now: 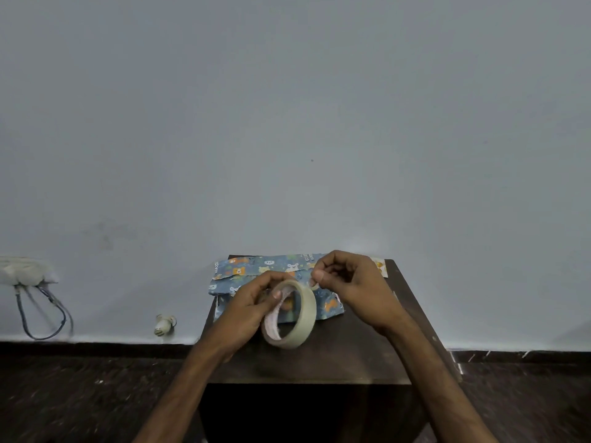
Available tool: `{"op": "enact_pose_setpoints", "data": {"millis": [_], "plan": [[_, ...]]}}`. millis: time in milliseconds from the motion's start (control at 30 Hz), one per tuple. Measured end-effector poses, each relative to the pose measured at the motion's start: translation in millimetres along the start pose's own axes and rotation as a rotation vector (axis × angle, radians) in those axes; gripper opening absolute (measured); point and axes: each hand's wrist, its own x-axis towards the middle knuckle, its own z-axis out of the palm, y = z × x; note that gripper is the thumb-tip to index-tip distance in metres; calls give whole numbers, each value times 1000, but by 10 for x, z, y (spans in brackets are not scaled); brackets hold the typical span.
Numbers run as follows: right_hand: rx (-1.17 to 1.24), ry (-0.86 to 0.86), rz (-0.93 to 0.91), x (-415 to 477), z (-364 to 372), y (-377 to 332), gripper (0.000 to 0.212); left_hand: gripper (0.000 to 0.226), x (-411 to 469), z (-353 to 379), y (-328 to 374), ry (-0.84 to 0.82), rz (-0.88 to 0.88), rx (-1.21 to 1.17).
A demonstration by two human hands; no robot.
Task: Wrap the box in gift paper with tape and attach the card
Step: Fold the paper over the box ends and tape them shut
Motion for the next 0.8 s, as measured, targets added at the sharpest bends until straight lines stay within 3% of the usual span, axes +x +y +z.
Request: {"op": "enact_pose_setpoints", "data": {"millis": [100, 200, 267, 500, 667, 800], "plan": [[-7, -23, 16, -4, 27, -16, 3, 22, 28, 68, -39, -26, 40, 74], [-125, -14, 10, 4, 58, -28, 4, 51, 23, 215, -52, -10, 104, 111], [-147, -19, 28, 2, 53, -36, 4, 58, 11, 308, -72, 4, 137, 155], [-139, -134, 50, -16, -10, 71, 16, 35, 7, 365, -100, -69, 43, 92], [-51, -165, 150, -70, 58, 292, 17, 20, -30, 376, -192, -22, 50, 253], [-13, -198, 178, -95, 89, 408, 11, 40, -12, 330, -308, -26, 35, 363]]}}
